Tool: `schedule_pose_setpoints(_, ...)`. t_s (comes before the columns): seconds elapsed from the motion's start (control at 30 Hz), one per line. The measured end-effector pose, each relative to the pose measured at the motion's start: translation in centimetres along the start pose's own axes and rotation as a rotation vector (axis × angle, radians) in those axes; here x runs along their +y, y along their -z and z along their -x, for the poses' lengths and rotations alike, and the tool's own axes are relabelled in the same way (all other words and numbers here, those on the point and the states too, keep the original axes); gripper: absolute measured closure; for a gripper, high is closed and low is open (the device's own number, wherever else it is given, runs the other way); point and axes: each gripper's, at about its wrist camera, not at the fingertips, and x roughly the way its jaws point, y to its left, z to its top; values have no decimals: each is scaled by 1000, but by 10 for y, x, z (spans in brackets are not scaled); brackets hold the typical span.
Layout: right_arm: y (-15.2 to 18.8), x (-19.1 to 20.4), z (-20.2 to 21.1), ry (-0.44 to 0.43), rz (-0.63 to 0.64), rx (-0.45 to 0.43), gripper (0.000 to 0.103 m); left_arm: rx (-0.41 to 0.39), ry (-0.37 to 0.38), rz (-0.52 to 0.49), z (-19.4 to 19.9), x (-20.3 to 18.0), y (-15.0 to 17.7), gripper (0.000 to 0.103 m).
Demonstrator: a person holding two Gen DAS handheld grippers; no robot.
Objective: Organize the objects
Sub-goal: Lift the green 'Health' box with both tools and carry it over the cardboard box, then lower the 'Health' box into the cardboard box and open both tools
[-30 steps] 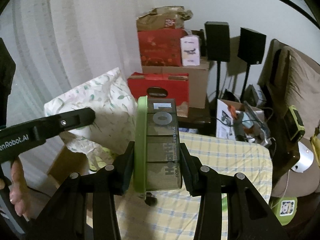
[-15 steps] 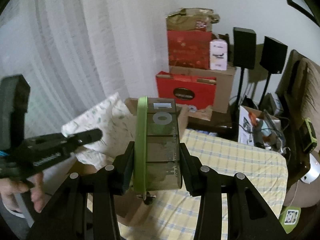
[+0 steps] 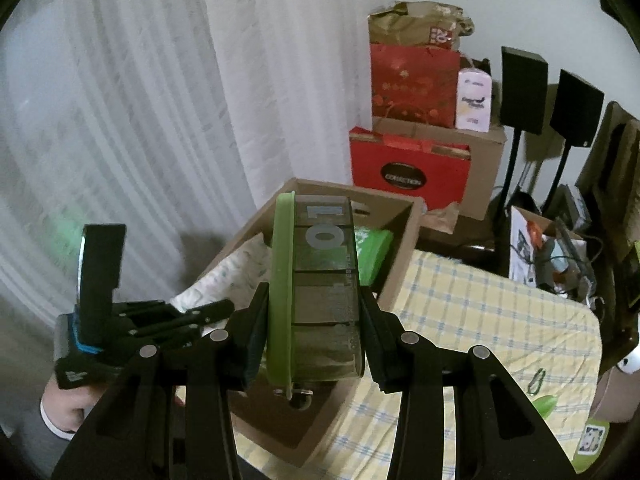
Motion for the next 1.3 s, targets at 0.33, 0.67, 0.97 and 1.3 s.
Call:
schedule_pose_setpoints(0.33, 12, 17, -39, -38, 2, 56, 60, 54, -96, 18, -20, 31, 11, 101)
schedule_pose_setpoints(0.67, 32, 27, -86, -68, 15, 130, 60, 119, 0, 88, -24, 37, 20, 77)
schedule_pose_setpoints(0.97, 44, 48, -107, -98, 66, 152, 60, 55, 105, 162, 11, 48, -1, 48)
schedule_pose_setpoints(1.3, 46, 70, -131, -108, 85, 181, 60, 27, 131, 197, 29, 63, -5, 47)
